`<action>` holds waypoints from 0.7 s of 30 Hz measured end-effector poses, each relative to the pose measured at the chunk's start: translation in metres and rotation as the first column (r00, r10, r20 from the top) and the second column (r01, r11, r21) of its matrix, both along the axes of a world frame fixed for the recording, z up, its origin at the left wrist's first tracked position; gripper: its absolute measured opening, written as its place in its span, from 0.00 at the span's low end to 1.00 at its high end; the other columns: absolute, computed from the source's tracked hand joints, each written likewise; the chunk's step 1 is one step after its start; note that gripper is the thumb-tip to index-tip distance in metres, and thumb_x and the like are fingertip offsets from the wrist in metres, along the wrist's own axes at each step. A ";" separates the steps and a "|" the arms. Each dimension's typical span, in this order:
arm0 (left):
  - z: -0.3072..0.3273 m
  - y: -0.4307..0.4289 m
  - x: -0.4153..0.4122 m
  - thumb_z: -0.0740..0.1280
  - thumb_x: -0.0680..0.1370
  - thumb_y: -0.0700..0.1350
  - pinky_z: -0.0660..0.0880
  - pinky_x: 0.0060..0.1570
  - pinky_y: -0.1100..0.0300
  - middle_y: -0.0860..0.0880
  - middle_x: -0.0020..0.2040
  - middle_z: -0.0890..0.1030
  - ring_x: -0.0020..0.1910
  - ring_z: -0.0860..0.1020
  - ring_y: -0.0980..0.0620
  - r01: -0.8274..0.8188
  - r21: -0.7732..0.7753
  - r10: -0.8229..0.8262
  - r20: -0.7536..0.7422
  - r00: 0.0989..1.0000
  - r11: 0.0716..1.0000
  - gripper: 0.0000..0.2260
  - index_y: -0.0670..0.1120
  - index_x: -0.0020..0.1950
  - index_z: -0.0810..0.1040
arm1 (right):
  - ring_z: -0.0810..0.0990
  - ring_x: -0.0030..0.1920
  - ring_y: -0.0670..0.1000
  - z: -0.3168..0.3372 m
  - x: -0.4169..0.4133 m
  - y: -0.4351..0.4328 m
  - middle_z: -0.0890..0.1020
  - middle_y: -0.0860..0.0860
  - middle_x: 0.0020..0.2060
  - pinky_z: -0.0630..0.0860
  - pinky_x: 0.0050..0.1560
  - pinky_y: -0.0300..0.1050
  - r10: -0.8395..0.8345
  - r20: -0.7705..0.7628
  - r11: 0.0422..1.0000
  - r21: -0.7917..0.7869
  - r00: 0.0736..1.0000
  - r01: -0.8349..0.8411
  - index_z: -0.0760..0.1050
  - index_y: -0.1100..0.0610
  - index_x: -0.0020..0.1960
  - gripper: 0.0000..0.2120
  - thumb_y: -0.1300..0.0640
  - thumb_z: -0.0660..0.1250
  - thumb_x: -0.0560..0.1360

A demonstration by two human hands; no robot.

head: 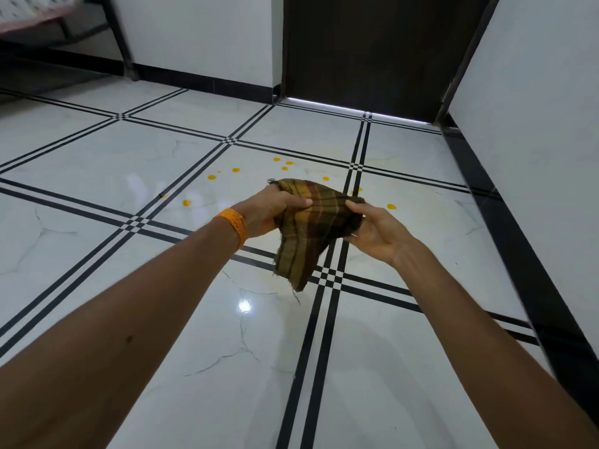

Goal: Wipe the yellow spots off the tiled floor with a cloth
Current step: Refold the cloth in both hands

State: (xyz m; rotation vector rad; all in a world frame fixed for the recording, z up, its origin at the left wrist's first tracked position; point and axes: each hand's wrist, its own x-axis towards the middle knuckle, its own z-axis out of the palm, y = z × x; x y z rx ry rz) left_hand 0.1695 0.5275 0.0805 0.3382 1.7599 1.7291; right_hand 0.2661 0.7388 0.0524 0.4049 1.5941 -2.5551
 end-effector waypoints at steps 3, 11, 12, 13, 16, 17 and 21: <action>-0.005 -0.008 -0.010 0.80 0.69 0.46 0.82 0.45 0.52 0.37 0.56 0.82 0.56 0.82 0.39 -0.191 -0.182 0.178 -0.082 0.981 0.965 0.29 0.35 0.63 0.75 | 0.85 0.57 0.54 0.006 0.002 0.005 0.86 0.56 0.55 0.81 0.53 0.47 -0.042 -0.036 0.979 0.199 0.998 0.049 0.77 0.64 0.67 0.18 0.63 0.70 0.77; 0.003 -0.006 -0.009 0.80 0.68 0.38 0.80 0.56 0.48 0.40 0.60 0.77 0.57 0.79 0.41 -0.330 -0.038 0.322 -0.146 0.935 0.943 0.30 0.47 0.65 0.69 | 0.84 0.51 0.52 0.003 -0.002 -0.004 0.83 0.54 0.50 0.82 0.54 0.49 -0.308 -0.120 0.805 0.495 0.944 0.325 0.66 0.61 0.66 0.29 0.67 0.77 0.72; 0.002 -0.007 -0.009 0.77 0.71 0.36 0.80 0.54 0.52 0.41 0.59 0.77 0.57 0.79 0.42 -0.299 0.000 0.295 -0.178 0.939 0.954 0.26 0.47 0.65 0.72 | 0.84 0.50 0.50 0.003 -0.002 -0.002 0.82 0.52 0.48 0.81 0.55 0.48 -0.321 -0.119 0.784 0.523 0.940 0.334 0.64 0.59 0.68 0.32 0.66 0.78 0.71; 0.002 -0.007 -0.008 0.75 0.72 0.34 0.81 0.50 0.57 0.41 0.58 0.78 0.56 0.80 0.43 -0.262 0.014 0.259 -0.210 0.943 0.965 0.22 0.45 0.65 0.76 | 0.83 0.50 0.50 0.003 -0.003 0.000 0.81 0.52 0.47 0.81 0.55 0.48 -0.329 -0.122 0.770 0.539 0.936 0.341 0.63 0.57 0.69 0.34 0.66 0.78 0.71; 0.003 -0.010 -0.006 0.73 0.74 0.32 0.79 0.42 0.68 0.44 0.54 0.81 0.53 0.80 0.47 -0.212 0.000 0.201 -0.325 0.924 0.977 0.17 0.41 0.62 0.81 | 0.85 0.53 0.55 0.007 -0.003 0.005 0.83 0.58 0.52 0.83 0.51 0.47 -0.284 -0.143 0.820 0.477 0.948 0.317 0.71 0.57 0.70 0.29 0.70 0.74 0.73; 0.002 -0.012 -0.009 0.74 0.73 0.32 0.79 0.44 0.67 0.43 0.55 0.81 0.54 0.80 0.48 -0.218 -0.019 0.197 -0.354 0.914 0.976 0.18 0.41 0.62 0.81 | 0.85 0.55 0.55 0.009 -0.003 0.007 0.84 0.59 0.54 0.83 0.51 0.46 -0.251 -0.153 0.841 0.455 0.956 0.294 0.74 0.58 0.68 0.25 0.71 0.73 0.74; 0.001 -0.022 -0.018 0.78 0.70 0.36 0.81 0.56 0.55 0.43 0.59 0.81 0.58 0.80 0.45 -0.252 -0.204 0.107 -0.538 0.836 0.946 0.21 0.44 0.63 0.82 | 0.86 0.55 0.54 0.012 -0.003 0.013 0.86 0.55 0.51 0.83 0.54 0.45 -0.211 -0.230 0.782 0.544 0.950 0.305 0.81 0.60 0.60 0.18 0.72 0.74 0.72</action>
